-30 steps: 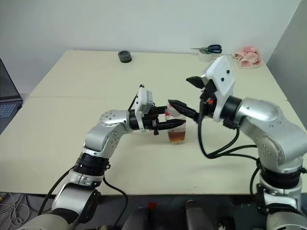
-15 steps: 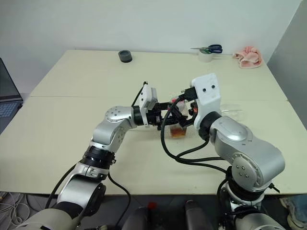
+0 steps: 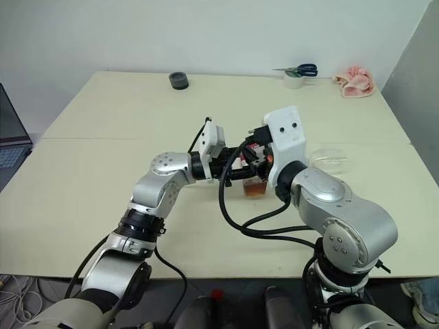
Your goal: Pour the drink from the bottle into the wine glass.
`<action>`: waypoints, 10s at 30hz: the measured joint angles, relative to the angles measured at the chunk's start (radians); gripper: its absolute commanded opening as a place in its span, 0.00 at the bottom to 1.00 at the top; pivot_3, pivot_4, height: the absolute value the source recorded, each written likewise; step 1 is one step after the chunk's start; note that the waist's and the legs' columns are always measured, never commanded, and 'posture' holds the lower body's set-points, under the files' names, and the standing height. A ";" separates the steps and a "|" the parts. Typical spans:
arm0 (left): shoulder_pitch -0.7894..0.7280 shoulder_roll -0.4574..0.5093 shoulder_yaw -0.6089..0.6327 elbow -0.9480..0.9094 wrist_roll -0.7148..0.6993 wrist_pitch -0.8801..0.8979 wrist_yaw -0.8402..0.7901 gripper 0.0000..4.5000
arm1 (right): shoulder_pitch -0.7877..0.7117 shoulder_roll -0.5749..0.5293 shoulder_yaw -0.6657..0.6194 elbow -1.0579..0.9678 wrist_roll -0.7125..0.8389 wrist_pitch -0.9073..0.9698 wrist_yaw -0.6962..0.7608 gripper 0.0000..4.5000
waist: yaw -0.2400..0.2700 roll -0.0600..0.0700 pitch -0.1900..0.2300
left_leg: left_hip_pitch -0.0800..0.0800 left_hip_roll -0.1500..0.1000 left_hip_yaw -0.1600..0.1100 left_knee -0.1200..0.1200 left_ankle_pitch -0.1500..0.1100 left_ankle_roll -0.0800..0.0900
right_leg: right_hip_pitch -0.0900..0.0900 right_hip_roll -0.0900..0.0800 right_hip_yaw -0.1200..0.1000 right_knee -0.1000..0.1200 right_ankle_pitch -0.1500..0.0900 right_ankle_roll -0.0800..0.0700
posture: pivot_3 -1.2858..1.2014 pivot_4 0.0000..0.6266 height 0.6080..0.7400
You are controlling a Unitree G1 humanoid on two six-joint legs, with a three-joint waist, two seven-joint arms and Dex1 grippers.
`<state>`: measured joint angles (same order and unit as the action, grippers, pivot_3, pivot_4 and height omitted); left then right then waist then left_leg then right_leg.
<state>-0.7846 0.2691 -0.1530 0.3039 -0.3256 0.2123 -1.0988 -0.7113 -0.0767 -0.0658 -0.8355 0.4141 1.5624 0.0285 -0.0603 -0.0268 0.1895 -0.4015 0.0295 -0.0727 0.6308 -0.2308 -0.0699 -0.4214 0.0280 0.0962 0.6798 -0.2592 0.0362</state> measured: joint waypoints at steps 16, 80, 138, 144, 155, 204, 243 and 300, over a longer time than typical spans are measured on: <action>-0.001 0.004 0.004 0.019 0.014 0.018 0.021 0.48 | -0.119 -0.487 0.182 0.782 0.037 -0.885 0.967 0.40 | -0.018 0.000 0.000 | 0.001 0.000 0.001 0.000 0.000 0.000 | 0.001 0.000 0.000 -0.001 0.000 0.000 | 0.52 0.24 1.00; 0.032 0.021 0.041 -0.112 -0.010 0.089 0.066 0.48 | -0.043 -0.268 0.159 0.453 0.016 -0.632 0.329 1.00 | 0.000 0.001 0.001 | 0.000 0.000 0.000 0.001 0.000 0.000 | 0.001 0.000 0.000 0.000 0.000 0.000 | 0.52 0.24 1.00; 0.024 0.030 0.061 -0.134 -0.021 0.084 0.085 0.48 | -0.055 -0.363 0.085 0.414 0.223 -0.573 0.407 0.41 | 0.001 0.001 0.001 | 0.000 0.000 0.000 0.001 0.000 0.000 | 0.001 0.000 0.000 0.000 0.000 0.000 | 0.52 0.24 1.00; 0.018 0.030 0.057 -0.152 -0.027 0.083 0.083 0.48 | -0.077 -0.403 0.064 0.416 0.283 -0.562 0.421 0.41 | 0.002 0.001 0.001 | 0.000 0.000 0.000 0.001 0.000 0.000 | 0.001 0.000 0.000 0.000 0.000 0.000 | 0.52 0.24 1.00; 0.046 0.038 0.031 -0.131 -0.021 0.102 0.064 0.48 | -0.074 -0.498 -0.034 0.356 0.312 -0.586 0.472 0.38 | 0.001 0.001 0.001 | 0.000 0.000 0.001 0.001 0.000 0.000 | 0.001 0.000 0.000 0.000 0.000 0.000 | 0.52 0.24 1.00; -0.075 0.238 0.250 0.216 0.103 0.059 0.425 0.48 | 0.047 -0.382 0.250 0.359 0.115 -0.666 0.478 1.00 | -0.015 0.002 0.001 | 0.000 0.001 -0.001 0.001 0.001 0.002 | 0.001 0.001 0.000 0.000 0.000 0.000 | 0.52 0.24 1.00; 0.136 0.208 0.395 0.024 0.035 0.173 0.676 0.99 | -0.050 -0.153 0.329 0.667 -0.117 -0.834 0.510 1.00 | 0.002 0.002 0.001 | 0.000 -0.001 -0.002 0.001 0.001 0.001 | 0.001 -0.003 -0.004 0.002 0.003 -0.005 | 0.52 0.24 1.00; 0.361 0.164 0.053 -0.414 -0.012 0.130 0.261 0.99 | 0.211 0.226 -0.510 0.893 0.750 -0.909 -0.280 1.00 | -0.023 0.002 0.000 | 0.001 0.000 0.001 -0.001 0.001 0.002 | 0.001 0.000 0.001 0.001 0.000 0.000 | 0.52 0.24 1.00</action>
<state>-0.4238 0.4334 -0.0997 -0.1096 -0.3377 0.3421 -0.8381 -0.5000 0.1489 -0.5754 0.0573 1.1636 0.6537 -0.2512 -0.0831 -0.0247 0.1898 -0.4002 0.0300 -0.0716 0.6298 -0.2301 -0.0684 -0.4206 0.0283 0.0969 0.6803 -0.2590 0.0362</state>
